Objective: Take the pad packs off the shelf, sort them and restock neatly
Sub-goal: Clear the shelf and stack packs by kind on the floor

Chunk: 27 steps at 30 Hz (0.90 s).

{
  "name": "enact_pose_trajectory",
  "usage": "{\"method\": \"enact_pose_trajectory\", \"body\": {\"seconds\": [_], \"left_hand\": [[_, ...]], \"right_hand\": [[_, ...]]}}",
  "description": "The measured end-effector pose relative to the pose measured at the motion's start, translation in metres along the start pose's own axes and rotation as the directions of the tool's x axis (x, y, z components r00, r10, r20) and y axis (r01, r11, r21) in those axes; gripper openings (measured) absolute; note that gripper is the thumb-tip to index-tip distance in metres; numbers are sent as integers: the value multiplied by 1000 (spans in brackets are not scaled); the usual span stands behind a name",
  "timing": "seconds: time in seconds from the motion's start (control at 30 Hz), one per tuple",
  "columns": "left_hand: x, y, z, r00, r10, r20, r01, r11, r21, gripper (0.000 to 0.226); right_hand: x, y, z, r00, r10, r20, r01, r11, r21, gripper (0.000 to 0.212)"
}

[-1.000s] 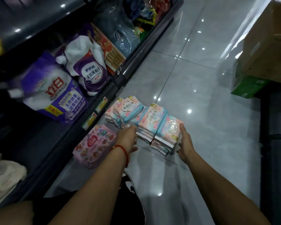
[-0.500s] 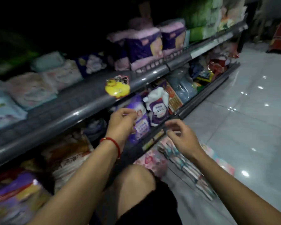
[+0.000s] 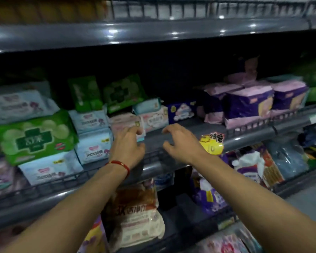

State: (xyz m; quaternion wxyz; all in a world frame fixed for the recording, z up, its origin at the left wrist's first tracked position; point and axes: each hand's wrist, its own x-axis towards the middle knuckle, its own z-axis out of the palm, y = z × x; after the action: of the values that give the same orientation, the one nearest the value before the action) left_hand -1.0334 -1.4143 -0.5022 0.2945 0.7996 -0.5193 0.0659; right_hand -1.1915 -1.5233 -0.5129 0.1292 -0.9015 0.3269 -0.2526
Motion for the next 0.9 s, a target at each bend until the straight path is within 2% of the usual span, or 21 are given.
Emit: {"method": "enact_pose_trajectory", "body": {"seconds": [0.07,0.13,0.23,0.3,0.37,0.47,0.6,0.7,0.9], "left_hand": [[11,-8,4,998,52,-28,-49,995,87,41],[24,-9,14,992,115,-40,-109,985,133,41],[46,-2,35,982,185,-25,-179,972,150,45],[56,4,52,982,188,-31,-181,970,162,47],[59,4,67,981,189,-50,-179,970,165,45],[59,-3,78,977,194,-86,-179,971,159,44],[61,-5,82,977,191,-91,-176,972,153,49],[59,-4,81,980,170,-104,-153,976,153,53],[58,-5,79,973,179,-146,-167,982,93,37]], "right_hand": [[29,-3,8,999,17,36,-14,995,-94,46],[60,8,12,994,104,46,-97,986,-135,49],[114,50,13,954,284,92,-265,948,-177,52],[150,83,12,935,334,117,-301,925,-230,62],[184,117,16,939,325,110,-289,922,-257,74],[214,147,21,960,241,145,-184,928,-325,97],[224,154,22,983,159,86,-97,866,-490,103],[225,150,17,987,154,38,-101,794,-600,102],[192,145,1,992,100,-79,-127,818,-561,79]]}}
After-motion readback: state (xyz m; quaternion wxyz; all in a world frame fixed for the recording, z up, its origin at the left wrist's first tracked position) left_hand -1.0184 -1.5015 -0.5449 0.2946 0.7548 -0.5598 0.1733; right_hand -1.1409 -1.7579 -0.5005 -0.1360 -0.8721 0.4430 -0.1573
